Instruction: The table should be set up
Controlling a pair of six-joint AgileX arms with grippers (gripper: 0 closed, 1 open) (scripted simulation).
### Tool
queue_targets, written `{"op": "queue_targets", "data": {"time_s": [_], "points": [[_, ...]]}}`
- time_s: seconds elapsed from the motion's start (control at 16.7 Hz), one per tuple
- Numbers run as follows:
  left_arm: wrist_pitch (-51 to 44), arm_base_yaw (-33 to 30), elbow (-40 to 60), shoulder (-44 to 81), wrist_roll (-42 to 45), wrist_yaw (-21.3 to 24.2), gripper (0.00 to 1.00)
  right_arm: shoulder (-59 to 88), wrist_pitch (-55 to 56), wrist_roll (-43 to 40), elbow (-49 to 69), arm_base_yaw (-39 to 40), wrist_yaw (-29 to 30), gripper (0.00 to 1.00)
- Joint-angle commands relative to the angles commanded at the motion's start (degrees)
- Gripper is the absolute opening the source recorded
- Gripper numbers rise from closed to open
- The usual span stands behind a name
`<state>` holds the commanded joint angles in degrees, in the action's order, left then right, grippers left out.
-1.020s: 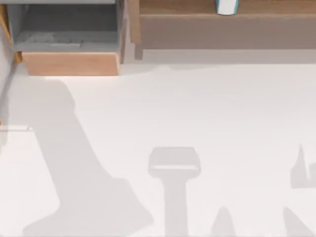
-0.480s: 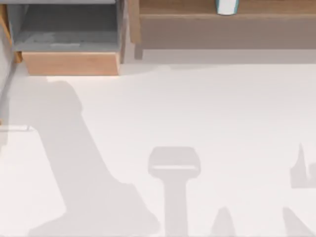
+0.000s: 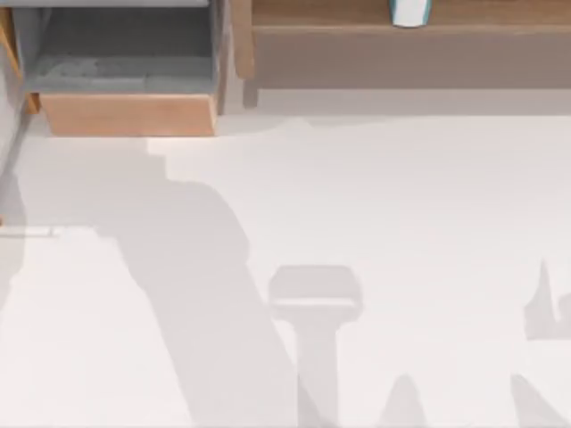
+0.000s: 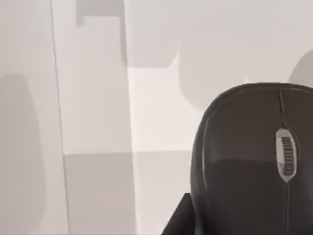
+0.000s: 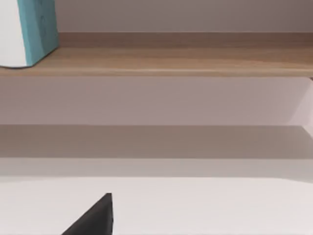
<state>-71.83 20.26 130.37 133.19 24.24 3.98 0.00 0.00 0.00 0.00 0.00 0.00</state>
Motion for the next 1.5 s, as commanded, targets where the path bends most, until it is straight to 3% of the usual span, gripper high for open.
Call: {"op": "queue_targets", "data": {"time_s": [0.78,1.2,1.5], "points": [[11.7,7.2,-35.2,-30.2,1.5,-2.5,0.00,0.0,0.0,0.0,0.0,0.0,0.0,1.00],[19.6,8.2,-55.8,-34.0,1.8,-2.8,0.00,0.0,0.0,0.0,0.0,0.0,0.0,1.00],[24.6,6.7,-65.1,-32.0,1.9,-1.9,0.00,0.0,0.0,0.0,0.0,0.0,0.0,1.00]]}}
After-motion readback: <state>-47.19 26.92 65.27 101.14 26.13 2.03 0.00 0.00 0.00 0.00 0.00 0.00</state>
